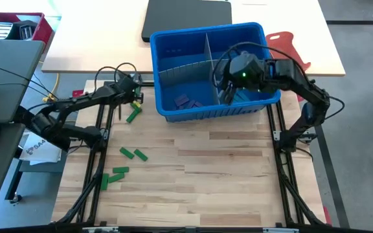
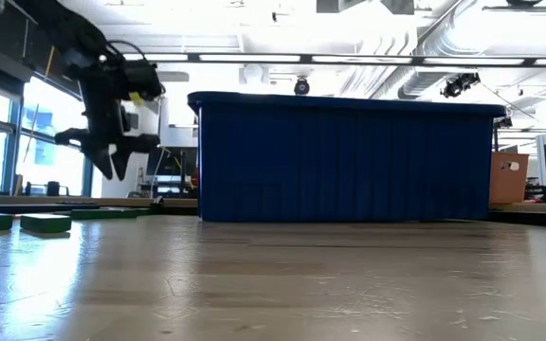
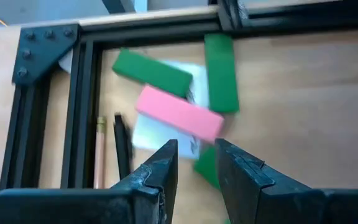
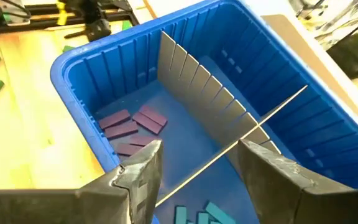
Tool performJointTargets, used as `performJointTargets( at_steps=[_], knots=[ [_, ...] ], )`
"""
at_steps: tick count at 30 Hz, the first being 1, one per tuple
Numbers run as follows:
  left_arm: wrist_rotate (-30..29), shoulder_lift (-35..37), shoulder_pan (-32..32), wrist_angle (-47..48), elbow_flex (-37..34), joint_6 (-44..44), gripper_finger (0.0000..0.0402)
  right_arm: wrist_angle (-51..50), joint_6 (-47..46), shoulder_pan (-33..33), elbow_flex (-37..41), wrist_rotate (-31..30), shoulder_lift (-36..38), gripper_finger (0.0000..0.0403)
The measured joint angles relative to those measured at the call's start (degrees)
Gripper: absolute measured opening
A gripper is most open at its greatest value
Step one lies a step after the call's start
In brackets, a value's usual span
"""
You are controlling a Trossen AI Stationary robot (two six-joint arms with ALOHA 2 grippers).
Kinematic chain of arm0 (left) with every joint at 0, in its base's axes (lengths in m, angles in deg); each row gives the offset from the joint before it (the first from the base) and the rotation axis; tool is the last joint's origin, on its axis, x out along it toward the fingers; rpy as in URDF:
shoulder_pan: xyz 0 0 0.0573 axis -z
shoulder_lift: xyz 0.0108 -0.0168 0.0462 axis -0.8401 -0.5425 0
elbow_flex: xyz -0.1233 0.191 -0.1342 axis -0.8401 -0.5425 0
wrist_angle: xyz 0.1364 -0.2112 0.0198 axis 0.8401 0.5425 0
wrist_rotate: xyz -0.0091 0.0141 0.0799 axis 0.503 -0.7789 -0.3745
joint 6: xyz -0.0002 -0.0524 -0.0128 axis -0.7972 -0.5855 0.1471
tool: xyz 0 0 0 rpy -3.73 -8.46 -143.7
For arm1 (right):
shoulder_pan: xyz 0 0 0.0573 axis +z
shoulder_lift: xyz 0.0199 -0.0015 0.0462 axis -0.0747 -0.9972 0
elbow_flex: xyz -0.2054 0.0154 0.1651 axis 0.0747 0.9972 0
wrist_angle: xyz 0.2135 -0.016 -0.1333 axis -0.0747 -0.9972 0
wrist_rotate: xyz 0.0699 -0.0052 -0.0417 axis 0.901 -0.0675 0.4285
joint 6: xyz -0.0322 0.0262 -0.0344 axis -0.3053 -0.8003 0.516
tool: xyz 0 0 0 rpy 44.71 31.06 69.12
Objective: Sort blocks
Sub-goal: Move the blocks to the center of the table
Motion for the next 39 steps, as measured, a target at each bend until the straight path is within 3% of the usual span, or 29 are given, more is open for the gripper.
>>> performJointTargets(
  at_steps=[8, 15, 30, 39],
  knots=[
    [1.4, -10.0, -5.5, -8.3, 0.0, 4.6, 0.0091, -1.3, -2.1, 4.0, 0.0, -5.3, 0.0, 0.0204],
    [-7.4, -15.3, -2.7, -9.2, 0.4, 4.4, 0.0052, -4.2, -4.3, 4.4, 0.0, -6.4, 0.0, 0.0204],
    [-11.6, -18.5, -1.0, -12.4, 0.4, 5.8, 0.0005, -7.5, -7.5, 4.4, 0.0, -7.9, 0.0, 0.0204],
    [-9.1, -20.2, 0.4, -15.1, 0.6, 9.7, 0.0003, -9.3, -9.3, 4.6, 0.0, -7.9, 0.0, 0.0204]
  ],
)
